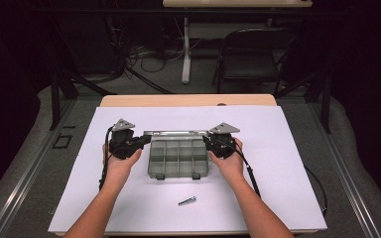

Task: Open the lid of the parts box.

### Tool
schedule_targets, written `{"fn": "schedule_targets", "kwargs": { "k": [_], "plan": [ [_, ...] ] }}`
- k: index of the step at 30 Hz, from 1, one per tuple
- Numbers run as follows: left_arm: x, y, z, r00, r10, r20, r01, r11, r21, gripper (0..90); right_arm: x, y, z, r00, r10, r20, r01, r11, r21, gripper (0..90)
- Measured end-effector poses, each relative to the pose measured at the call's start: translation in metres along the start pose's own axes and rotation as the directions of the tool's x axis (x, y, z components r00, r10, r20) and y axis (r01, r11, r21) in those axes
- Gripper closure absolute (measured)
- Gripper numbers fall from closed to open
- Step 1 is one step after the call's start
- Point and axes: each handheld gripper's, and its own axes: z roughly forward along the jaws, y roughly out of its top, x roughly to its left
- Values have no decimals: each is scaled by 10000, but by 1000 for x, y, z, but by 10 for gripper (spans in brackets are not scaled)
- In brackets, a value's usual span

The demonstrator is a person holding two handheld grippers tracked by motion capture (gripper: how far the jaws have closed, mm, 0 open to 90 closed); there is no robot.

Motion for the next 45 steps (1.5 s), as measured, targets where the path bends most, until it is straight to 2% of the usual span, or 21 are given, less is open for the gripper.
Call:
{"fn": "schedule_targets", "kwargs": {
  "k": [7, 16, 22, 28, 29, 35, 40, 45],
  "plan": [
    [0, 0, 0, 10000, 0, 12, 0, 10000, 55, 879, 0, 1, 0, 9999, -104, 39, 104, 9999, 6, 798],
    [-2, -3, 0, 9999, 117, 82, -119, 9996, 250, 797, 0, 1, -1, 9998, -193, 92, 192, 9998, 47, 805],
    [-3, -8, 3, 9998, 120, 144, -130, 9979, 642, 732, -1, 1, -1, 10000, -84, 38, 84, 10000, 24, 806],
    [0, -16, 8, 10000, -34, 73, 27, 9946, 1038, 642, -2, 2, 0, 10000, 54, 38, -54, 10000, 10, 810],
    [1, -17, 9, 9999, -90, 46, 84, 9935, 1134, 608, -2, 2, -1, 10000, 45, 46, -45, 10000, 42, 810],
    [3, -26, 15, 10000, -91, -17, 93, 9868, 1619, 527, -2, 2, -1, 10000, 46, 41, -46, 10000, 30, 810],
    [4, -35, 18, 9999, -120, -99, 135, 9842, 1763, 447, -2, 2, -1, 10000, 45, 55, -45, 10000, 48, 811],
    [4, -46, 23, 9997, -209, -120, 228, 9821, 1872, 424, -1, 2, -1, 10000, 49, 69, -49, 10000, 47, 811]
  ]
}}
